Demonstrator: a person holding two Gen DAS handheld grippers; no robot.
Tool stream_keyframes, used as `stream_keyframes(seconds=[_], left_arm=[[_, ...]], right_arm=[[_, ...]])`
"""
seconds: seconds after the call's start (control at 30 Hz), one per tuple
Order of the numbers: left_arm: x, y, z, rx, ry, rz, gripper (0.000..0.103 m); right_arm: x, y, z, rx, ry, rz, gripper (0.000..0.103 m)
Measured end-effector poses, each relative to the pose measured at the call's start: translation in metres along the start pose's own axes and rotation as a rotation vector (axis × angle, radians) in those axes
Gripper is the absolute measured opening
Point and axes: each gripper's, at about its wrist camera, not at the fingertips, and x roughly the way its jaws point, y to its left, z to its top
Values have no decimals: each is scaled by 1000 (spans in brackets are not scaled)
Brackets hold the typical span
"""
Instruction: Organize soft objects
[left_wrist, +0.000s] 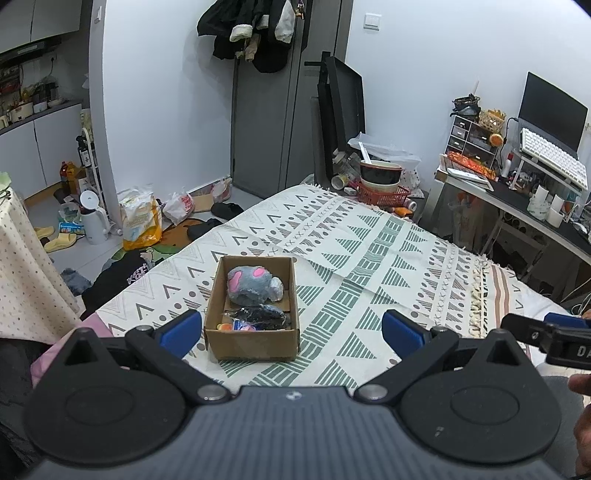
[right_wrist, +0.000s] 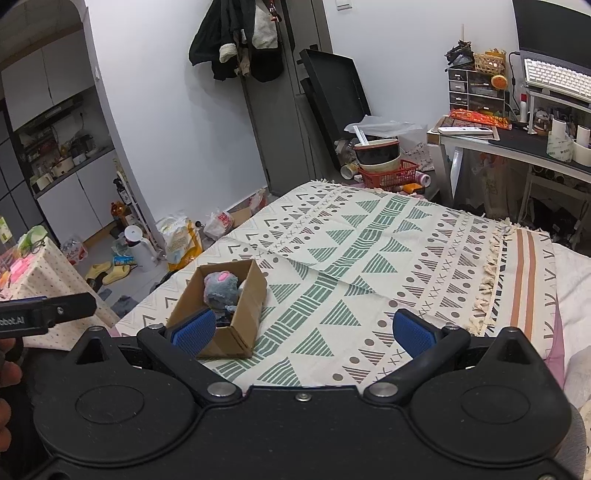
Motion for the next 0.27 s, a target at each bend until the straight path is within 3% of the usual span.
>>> stream_keyframes(seconds=[0.27], left_arm=[[0,-6,4,10,-36,2,103]], right_arm=[[7,-1,-1,1,-3,-13,103]])
